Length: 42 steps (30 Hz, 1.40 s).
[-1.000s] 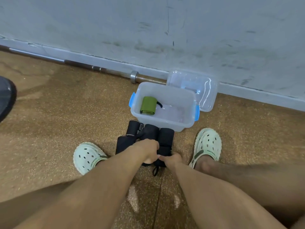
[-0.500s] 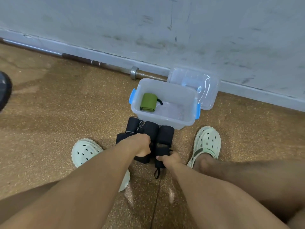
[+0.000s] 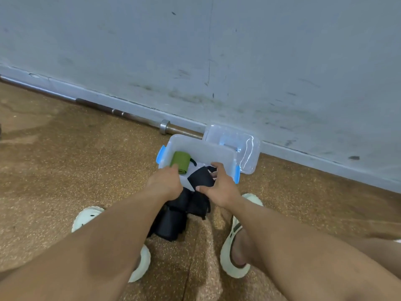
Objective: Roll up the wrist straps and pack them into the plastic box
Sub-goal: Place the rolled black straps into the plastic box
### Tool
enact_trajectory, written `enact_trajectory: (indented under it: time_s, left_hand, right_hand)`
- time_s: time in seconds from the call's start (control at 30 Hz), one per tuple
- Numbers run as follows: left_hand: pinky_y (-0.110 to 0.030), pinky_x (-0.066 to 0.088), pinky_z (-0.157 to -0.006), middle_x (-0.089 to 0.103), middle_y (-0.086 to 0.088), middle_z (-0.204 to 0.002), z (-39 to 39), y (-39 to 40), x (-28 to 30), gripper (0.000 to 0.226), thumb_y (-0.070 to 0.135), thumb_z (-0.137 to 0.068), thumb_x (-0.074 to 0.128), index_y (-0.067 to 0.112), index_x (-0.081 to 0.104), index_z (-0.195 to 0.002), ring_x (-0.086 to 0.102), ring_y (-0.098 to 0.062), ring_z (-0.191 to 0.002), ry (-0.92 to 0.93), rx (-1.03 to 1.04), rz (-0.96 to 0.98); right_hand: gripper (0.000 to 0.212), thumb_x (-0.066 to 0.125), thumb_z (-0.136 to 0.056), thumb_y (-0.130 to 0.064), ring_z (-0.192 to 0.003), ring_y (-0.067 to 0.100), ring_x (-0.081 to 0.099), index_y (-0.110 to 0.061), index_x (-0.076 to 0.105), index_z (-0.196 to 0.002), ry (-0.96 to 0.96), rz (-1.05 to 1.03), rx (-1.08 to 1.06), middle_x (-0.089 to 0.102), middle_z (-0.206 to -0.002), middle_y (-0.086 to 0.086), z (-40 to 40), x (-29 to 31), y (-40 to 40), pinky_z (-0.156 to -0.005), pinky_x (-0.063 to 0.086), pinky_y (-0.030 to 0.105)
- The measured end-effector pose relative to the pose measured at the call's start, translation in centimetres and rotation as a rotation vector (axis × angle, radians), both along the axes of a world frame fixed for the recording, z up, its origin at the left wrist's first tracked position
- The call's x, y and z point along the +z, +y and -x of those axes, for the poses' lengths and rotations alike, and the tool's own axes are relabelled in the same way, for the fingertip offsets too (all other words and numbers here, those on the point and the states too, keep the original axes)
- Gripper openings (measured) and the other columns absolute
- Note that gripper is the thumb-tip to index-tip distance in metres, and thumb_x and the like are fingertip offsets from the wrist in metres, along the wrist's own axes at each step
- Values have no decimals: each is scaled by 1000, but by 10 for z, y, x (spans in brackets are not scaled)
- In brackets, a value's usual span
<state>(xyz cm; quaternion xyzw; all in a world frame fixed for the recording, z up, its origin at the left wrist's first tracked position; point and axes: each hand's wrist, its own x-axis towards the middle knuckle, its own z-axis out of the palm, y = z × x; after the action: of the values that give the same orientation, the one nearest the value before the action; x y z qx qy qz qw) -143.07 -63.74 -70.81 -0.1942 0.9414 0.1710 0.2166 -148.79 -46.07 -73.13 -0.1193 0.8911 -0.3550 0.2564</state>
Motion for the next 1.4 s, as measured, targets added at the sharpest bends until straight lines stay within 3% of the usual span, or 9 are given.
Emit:
enact_trajectory:
  time_s: [0.13,0.33,0.53,0.67,0.83,0.97,1.17,1.27,1.4]
  left_hand:
    - [-39,49,-86,53,-7,-127,12,-3,-3,44,16,-92,53,14,44,-135,57,-29,-111,-47,-54,-35]
    - [-44,49,-100,47,-12,-145,47,-38,0,66,21,-95,57,14,29,-154,54,-33,-124,-105,-172,0]
    - [-44,40,-111,40,-11,-154,80,-84,5,62,26,-99,53,17,31,-156,42,-31,-140,-151,-233,123]
    - [-46,37,-115,15,-9,-168,76,-90,-34,82,27,-97,58,21,8,-162,35,-36,-145,-235,-183,42]
    - [-41,44,-99,23,-11,-166,76,-72,-52,94,26,-100,56,18,-15,-161,50,-34,-133,-210,-146,-4]
    - [-43,45,-101,18,-12,-168,81,-62,-62,98,23,-97,57,19,-17,-161,51,-36,-133,-218,-115,-17]
    - [-42,48,-102,47,-14,-150,94,-62,-58,93,25,-97,55,20,-11,-162,56,-33,-121,-254,-102,-42]
    - [-45,49,-102,52,-13,-143,96,-64,-57,81,26,-95,57,17,10,-161,58,-33,-118,-274,-102,-52]
    - [-38,49,-98,57,-14,-139,96,-61,-48,60,24,-98,58,10,35,-151,52,-25,-99,-299,-151,-40]
  right_hand:
    - [94,82,-83,-36,-124,26,59,-27,23,-155,40,-12,-15,56,-144,5,32,-6,-16,-102,51,40]
    - [68,84,-81,-39,-107,25,59,-11,41,-126,-119,-35,-261,57,-124,8,77,-51,-44,-81,47,33]
    - [98,92,-60,-41,-114,32,61,-4,45,-137,-380,48,-598,61,-128,12,99,-129,-68,-100,54,44]
    - [108,91,-46,-42,-111,34,63,-6,47,-137,-441,125,-689,61,-128,14,127,-172,-74,-97,56,50]
    - [93,93,-67,-35,-114,35,60,-3,45,-139,-437,85,-747,59,-133,15,128,-175,-80,-97,56,50]
    - [91,89,-76,-42,-120,36,59,-1,42,-143,-392,-16,-712,57,-137,16,131,-179,-84,-99,54,45]
    - [80,83,-84,-39,-126,35,55,1,42,-140,-347,39,-537,53,-143,15,140,-183,-92,-104,52,50]
    - [71,76,-92,-36,-128,36,53,2,41,-140,-350,58,-520,52,-141,16,140,-183,-90,-106,50,49]
    - [54,70,-95,-42,-103,38,64,3,55,-122,-397,24,-542,63,-109,17,144,-173,-87,-100,55,50]
